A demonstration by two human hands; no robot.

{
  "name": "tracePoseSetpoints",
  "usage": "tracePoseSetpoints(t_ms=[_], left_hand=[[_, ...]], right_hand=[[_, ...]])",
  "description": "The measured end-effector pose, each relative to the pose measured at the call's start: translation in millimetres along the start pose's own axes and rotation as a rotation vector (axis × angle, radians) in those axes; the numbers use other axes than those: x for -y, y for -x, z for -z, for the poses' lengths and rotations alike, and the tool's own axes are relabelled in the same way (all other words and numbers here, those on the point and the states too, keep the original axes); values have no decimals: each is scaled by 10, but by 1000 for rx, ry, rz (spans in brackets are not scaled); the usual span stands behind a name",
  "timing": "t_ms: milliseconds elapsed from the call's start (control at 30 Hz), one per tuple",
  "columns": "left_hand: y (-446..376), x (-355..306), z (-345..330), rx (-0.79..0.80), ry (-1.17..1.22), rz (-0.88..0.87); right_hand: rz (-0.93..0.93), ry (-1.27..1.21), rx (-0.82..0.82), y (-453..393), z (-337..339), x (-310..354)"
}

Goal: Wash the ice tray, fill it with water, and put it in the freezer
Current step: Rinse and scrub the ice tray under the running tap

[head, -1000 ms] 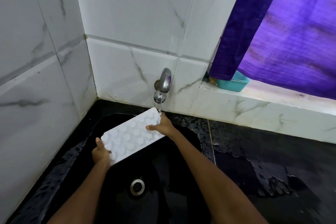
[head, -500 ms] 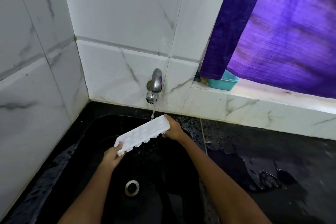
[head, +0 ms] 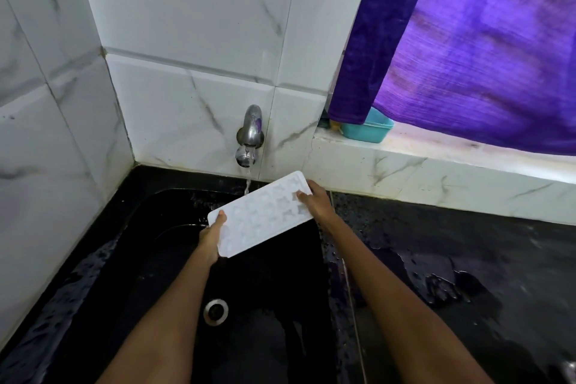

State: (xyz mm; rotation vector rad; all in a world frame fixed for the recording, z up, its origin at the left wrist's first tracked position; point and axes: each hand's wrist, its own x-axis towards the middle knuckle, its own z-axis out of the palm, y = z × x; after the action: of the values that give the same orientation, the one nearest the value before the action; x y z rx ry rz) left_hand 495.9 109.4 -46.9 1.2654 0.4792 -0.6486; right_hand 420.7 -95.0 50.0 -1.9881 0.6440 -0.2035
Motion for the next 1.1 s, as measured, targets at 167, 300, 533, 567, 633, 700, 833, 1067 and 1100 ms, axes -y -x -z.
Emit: tracePoseSetpoints(t_ms=[167,300,533,567,633,700,833,1067,1100], left_hand=[[18,64,-136,-158,-138,-90],[112,-2,-207,-264,-294,-145],[82,-169,409,-327,-222,-197],[93,-195,429,-330,-216,-206],[114,-212,388,-322,-223,-216],[120,-192,306,-296,-199,-211],[118,-200,261,-223,-80,-199],[13,-299,310,-286,-159,-209],[11,-318,351,-327,-191,-213]], right_hand=[[-85,872,-173,71,-212,-72],[-30,820,3,365,-1113,-61],[861,943,454,354,-1458,-86],[808,962,395,339,-1467,-90],[531,947,213,360,-1532,-23],[285,916,104,368,-1651,159],[644,1114,265,384,-1737,288],[629,872,234,296,-1386,-18],[508,850,199,239,-1342,-34]])
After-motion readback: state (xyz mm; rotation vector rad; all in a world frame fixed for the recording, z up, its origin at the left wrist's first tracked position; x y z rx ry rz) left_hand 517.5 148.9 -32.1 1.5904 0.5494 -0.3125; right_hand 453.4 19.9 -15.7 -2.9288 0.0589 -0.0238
